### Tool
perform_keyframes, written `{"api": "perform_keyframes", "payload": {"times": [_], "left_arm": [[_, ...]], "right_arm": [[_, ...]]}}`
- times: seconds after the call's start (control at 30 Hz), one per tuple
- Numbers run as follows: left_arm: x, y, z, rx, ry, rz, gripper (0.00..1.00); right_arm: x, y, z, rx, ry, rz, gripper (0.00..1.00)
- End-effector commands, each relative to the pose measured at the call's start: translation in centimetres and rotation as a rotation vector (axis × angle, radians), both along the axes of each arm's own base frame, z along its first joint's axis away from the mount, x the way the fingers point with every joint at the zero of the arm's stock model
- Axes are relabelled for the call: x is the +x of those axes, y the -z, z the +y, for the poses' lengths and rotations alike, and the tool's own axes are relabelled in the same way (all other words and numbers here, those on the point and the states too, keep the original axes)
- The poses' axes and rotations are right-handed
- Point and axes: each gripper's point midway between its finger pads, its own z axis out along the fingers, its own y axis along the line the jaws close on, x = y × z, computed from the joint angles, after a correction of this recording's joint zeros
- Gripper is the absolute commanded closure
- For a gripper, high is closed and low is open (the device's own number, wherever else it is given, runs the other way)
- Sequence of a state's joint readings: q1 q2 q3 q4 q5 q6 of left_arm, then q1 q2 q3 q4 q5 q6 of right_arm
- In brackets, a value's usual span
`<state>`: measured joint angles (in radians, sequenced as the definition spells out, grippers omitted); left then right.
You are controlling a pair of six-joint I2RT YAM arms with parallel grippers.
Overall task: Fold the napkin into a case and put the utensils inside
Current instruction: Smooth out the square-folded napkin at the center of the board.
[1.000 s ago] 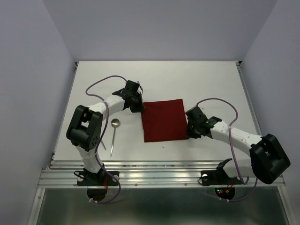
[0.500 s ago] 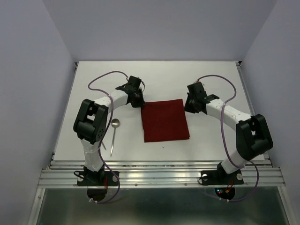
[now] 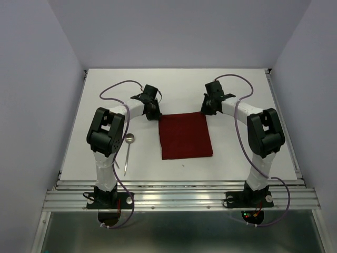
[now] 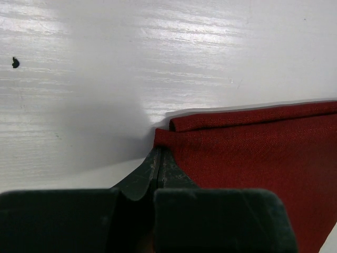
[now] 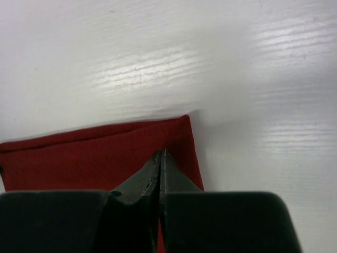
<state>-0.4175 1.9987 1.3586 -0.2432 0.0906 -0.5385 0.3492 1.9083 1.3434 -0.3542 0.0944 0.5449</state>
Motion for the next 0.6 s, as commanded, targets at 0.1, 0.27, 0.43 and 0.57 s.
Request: {"api": "perform_keyframes", "payload": {"times": [0.1,0.27,0.43,0.57], "left_arm": [[0.6,-0.4,-0.1,0.006,0.012,-0.013,1.00],[0.4,-0.8,0.0,0.002,0.015,-0.017,1.00],[0.6,-3.2,-0.1,-0.015,0.022,-0.061,1.00],[0.9,-6.3,0.1,-0.021,0.020,-0.123,0.99]], "right_arm": [[2.9,2.3,-1.1,-0.043,0.050,-0.010,0.99],[2.7,3.5,-1.6,-0.082,0.039,0.009,0.99],[2.9,1.0,-1.2,-0.060,0.007,-0.039,0.98],[2.6,-2.9,-0.3,-0.001,-0.035,-0.106,0.94]]}}
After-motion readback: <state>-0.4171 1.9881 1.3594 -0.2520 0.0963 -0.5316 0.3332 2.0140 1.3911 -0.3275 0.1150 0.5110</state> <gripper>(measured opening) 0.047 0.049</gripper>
